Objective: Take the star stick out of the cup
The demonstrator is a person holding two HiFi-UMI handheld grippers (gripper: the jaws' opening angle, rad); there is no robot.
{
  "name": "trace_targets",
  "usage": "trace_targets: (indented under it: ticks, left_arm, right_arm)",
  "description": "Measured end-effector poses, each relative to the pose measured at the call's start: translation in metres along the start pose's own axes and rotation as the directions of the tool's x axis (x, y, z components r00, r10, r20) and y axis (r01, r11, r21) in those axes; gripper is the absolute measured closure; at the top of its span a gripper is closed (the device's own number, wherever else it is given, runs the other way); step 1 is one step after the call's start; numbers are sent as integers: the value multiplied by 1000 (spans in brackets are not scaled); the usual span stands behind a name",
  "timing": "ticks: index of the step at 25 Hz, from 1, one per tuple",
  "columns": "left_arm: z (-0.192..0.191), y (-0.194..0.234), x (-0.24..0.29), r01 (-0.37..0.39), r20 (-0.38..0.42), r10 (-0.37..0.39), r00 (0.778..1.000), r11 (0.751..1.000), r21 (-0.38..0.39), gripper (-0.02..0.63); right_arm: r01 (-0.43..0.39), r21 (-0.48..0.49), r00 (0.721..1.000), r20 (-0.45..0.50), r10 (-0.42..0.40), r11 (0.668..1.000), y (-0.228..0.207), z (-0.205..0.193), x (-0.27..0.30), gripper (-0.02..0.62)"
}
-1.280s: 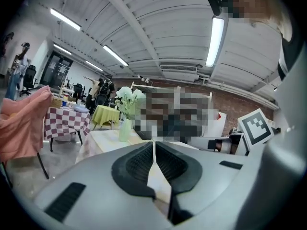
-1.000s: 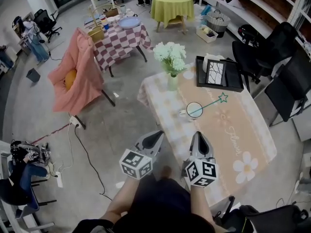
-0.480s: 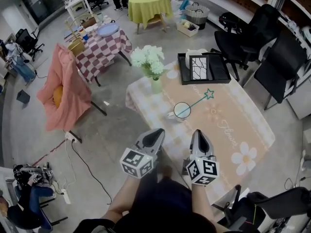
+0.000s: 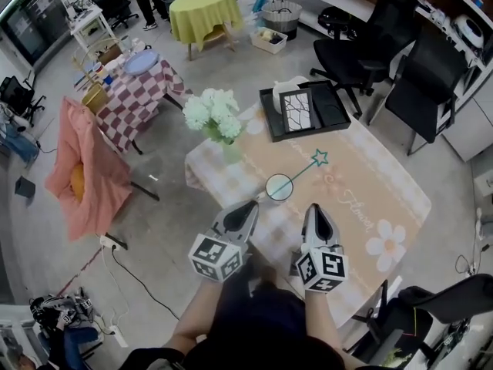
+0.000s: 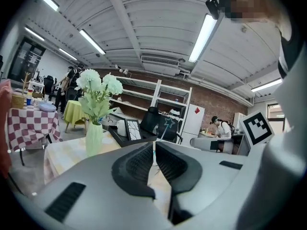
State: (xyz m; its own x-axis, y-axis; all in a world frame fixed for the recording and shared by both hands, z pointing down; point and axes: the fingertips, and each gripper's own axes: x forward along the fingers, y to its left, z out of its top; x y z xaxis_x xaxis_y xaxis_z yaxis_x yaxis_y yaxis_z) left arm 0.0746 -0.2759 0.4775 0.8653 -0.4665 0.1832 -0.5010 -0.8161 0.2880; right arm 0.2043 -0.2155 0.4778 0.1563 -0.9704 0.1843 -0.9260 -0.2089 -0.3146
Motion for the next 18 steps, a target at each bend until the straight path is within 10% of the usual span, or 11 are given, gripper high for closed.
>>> trace_targets:
  ticks: [18]
  left_arm:
    - [34,12,59,175,-8,-175,985,984,37,581]
  right_arm:
    - [150,10,985,81,-151,989,-19,35,23,591]
